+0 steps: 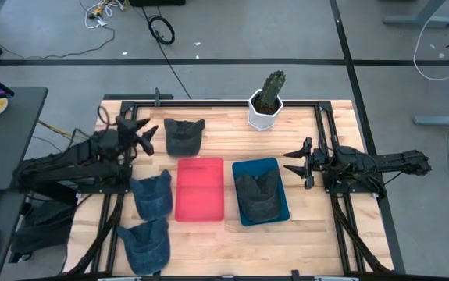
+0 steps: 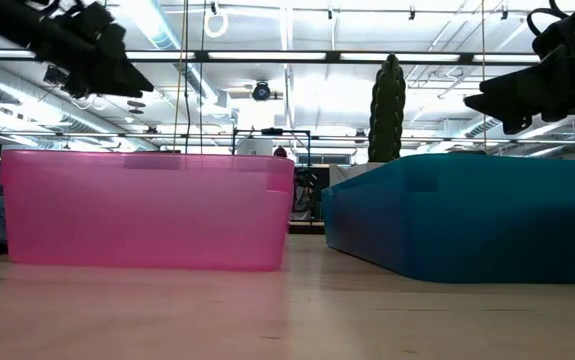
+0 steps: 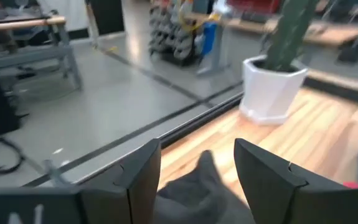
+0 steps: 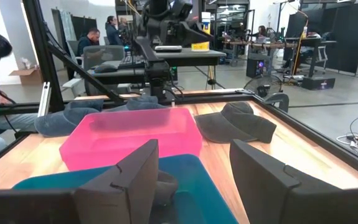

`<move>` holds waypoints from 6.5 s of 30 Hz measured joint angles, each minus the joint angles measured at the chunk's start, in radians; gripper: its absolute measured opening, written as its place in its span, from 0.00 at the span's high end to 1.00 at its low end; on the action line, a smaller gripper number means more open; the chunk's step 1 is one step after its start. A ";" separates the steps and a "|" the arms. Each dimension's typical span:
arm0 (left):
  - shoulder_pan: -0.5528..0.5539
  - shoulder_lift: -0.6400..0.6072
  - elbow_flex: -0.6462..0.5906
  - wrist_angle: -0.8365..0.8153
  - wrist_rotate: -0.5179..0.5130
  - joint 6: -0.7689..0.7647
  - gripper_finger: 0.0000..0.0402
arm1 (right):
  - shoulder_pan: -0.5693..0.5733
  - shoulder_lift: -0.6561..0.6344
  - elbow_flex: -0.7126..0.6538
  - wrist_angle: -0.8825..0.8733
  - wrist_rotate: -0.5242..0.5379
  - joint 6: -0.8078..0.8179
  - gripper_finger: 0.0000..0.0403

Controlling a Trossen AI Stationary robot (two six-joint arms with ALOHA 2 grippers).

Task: Pick & Place hat
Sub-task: Put the gray cap into the blue bin

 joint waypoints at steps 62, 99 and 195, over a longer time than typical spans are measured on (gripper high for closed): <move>0.477 1.200 0.479 -0.279 0.787 0.406 0.62 | 0.000 0.000 0.000 0.000 0.000 0.000 0.49; 0.363 1.199 0.783 -0.316 0.698 0.367 0.99 | 0.000 0.000 0.000 0.000 0.000 0.000 0.49; -0.431 1.582 0.914 0.381 0.508 0.019 0.94 | 0.000 0.000 0.000 0.001 0.000 0.000 0.49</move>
